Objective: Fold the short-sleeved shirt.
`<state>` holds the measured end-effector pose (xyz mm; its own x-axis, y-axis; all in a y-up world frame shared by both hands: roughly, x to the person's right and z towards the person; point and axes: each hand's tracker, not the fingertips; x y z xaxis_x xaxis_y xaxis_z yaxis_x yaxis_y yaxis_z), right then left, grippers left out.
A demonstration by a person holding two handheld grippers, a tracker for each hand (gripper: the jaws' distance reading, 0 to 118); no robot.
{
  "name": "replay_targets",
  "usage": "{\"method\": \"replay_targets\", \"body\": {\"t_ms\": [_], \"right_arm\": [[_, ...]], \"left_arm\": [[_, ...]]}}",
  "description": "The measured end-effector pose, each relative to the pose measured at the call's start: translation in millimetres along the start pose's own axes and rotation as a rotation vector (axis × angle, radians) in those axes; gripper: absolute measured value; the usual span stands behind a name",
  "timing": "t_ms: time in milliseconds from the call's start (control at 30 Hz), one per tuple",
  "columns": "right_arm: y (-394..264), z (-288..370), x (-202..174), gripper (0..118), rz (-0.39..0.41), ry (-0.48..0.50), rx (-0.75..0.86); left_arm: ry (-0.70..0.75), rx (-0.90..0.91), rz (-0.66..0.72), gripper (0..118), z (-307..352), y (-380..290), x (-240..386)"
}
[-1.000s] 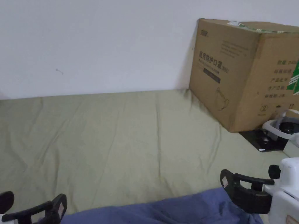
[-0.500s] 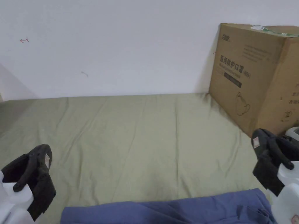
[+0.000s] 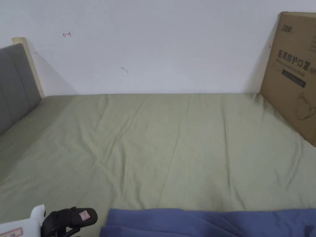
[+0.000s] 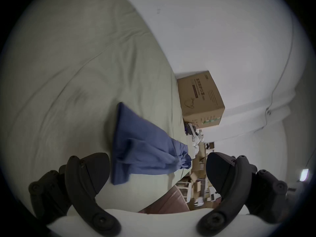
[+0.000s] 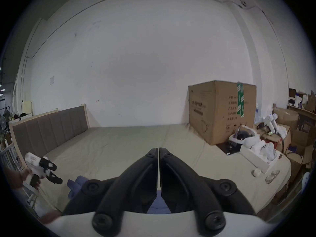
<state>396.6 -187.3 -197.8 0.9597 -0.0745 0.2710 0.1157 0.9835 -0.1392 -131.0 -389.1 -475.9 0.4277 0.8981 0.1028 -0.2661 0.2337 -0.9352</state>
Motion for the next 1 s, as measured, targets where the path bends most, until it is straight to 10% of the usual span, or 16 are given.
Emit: {"method": "replay_targets", "body": {"t_ms": [467,533,567,600,633,700,1000], "right_arm": [[11,-16,-27,2,0.023,0.017,-0.117],[10,-18,-29,2,0.018,0.028,-0.129],[9,-20,-31,2,0.013,0.034,-0.135],[9,-21,-32,2,0.007,0.040,-0.141],[9,-22,-33,2,0.002,0.042,-0.146],[9,-24,-33,2,-0.006,0.047,-0.160],[9,-26,-29,2,-0.009,0.069,-0.156]], "left_arm": [[-0.264,-0.205,0.275,117,-99,33,-63],[-0.214,-0.237,0.205,74,-106,33,-59],[-0.152,-0.252,0.166,12,-107,35,-60],[0.026,-0.282,0.109,3,-116,27,-63],[0.223,-0.321,0.049,3,-121,20,-72],[-0.026,-0.181,0.151,3,-112,19,-63],[0.605,-0.078,-0.474,4,-58,-10,55]]}}
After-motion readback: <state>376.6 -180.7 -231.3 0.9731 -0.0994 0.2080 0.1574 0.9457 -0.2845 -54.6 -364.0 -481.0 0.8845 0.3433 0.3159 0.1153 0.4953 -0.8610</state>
